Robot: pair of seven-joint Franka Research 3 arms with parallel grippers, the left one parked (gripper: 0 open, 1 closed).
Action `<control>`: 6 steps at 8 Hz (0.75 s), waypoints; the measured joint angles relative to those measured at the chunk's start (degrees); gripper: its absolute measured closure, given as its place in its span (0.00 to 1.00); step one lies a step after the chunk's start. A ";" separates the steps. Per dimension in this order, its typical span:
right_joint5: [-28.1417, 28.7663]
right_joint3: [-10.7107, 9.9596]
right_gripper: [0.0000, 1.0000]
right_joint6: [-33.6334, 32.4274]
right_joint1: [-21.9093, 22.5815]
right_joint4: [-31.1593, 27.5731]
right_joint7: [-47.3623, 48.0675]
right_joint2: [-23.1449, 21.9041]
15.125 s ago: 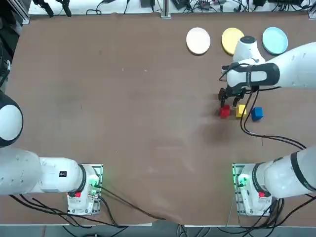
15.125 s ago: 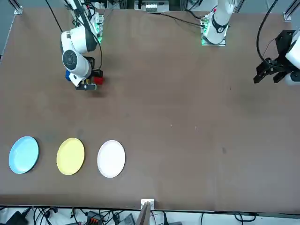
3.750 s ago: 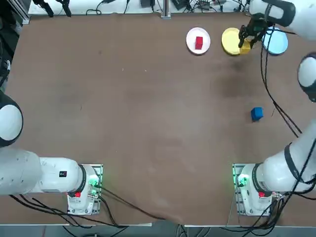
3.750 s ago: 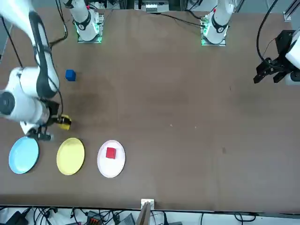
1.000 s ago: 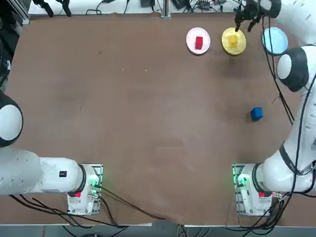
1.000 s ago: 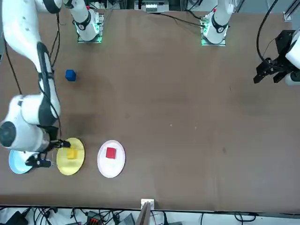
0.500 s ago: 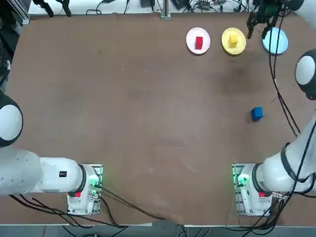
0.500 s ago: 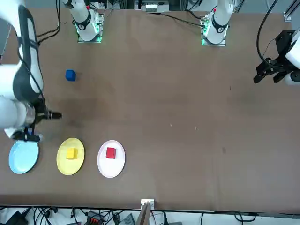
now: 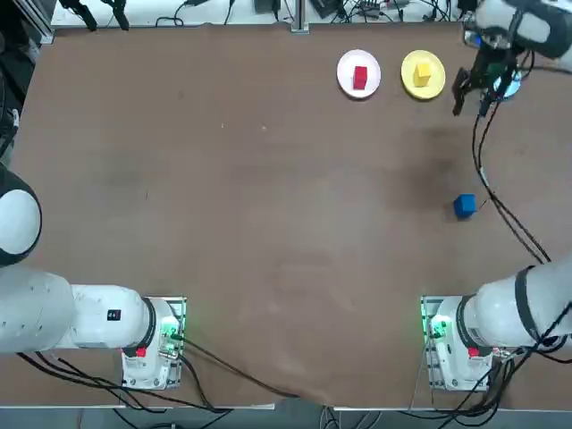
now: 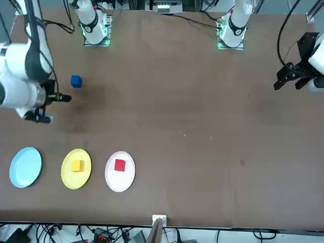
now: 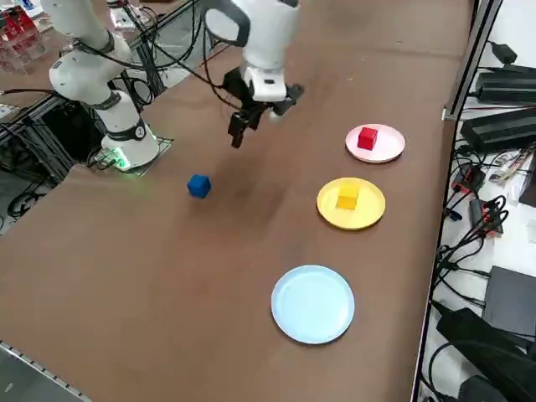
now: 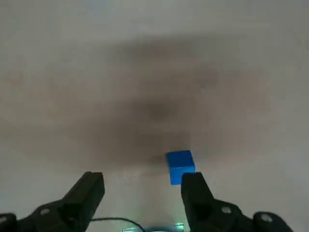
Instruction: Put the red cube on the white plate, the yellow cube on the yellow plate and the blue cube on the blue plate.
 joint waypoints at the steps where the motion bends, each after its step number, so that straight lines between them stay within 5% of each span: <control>1: 0.00 -0.02 0.03 3.30 -0.73 -6.25 0.00 -3.03; 6: 0.00 -0.09 0.05 10.54 -6.85 -20.07 -6.13 -6.61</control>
